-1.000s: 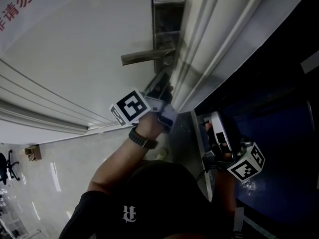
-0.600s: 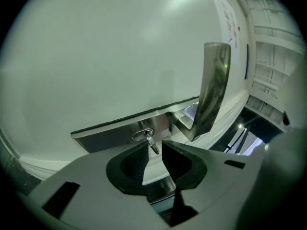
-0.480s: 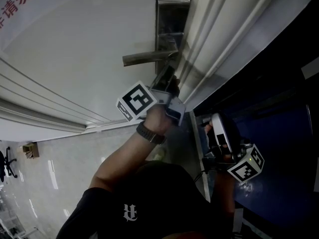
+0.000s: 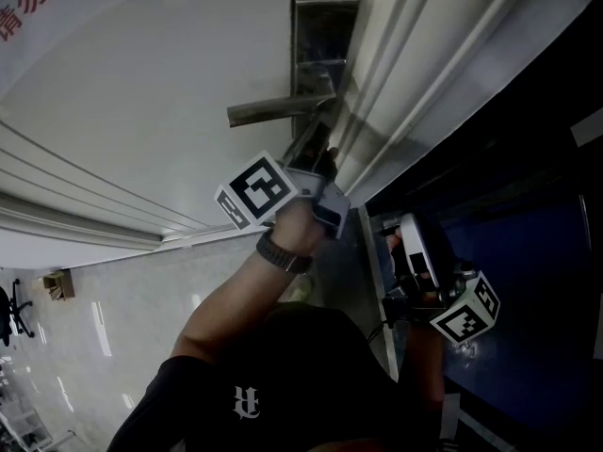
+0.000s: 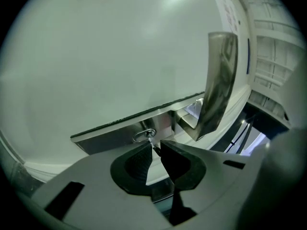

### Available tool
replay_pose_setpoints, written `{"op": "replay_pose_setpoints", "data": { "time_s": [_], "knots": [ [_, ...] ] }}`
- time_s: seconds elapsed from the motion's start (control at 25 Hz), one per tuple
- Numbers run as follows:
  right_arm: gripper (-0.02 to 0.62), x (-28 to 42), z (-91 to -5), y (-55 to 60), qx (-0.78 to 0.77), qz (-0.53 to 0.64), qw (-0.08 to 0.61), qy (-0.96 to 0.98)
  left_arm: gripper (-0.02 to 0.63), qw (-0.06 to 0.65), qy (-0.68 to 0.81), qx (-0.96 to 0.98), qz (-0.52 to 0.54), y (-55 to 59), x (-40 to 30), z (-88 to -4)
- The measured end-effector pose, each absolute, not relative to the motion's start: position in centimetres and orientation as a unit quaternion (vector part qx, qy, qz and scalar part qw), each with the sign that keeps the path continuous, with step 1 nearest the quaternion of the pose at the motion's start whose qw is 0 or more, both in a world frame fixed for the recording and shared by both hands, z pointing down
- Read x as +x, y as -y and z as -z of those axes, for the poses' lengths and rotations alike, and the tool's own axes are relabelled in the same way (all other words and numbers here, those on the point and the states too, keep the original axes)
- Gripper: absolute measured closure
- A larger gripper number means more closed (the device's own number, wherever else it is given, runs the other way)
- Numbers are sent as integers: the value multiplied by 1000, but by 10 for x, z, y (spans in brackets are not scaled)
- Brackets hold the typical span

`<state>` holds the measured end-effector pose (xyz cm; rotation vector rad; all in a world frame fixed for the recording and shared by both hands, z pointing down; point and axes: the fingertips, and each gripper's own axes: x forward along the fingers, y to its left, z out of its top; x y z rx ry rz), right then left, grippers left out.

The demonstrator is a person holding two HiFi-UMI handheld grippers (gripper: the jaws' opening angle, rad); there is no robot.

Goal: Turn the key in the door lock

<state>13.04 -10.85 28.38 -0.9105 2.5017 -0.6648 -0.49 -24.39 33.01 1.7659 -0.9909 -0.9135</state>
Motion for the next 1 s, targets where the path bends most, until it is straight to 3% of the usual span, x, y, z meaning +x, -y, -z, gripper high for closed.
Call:
{"op": "replay_pose_setpoints", "data": {
  "time_s": [0.64, 1.0],
  "knots": [
    [580, 130, -286, 109, -320, 241, 199, -894, 560, 405, 458, 734, 297, 243, -4, -330],
    [580, 130, -288, 110, -314, 245, 203, -895, 563, 345, 510, 756, 221, 242, -3, -332]
  ]
}}
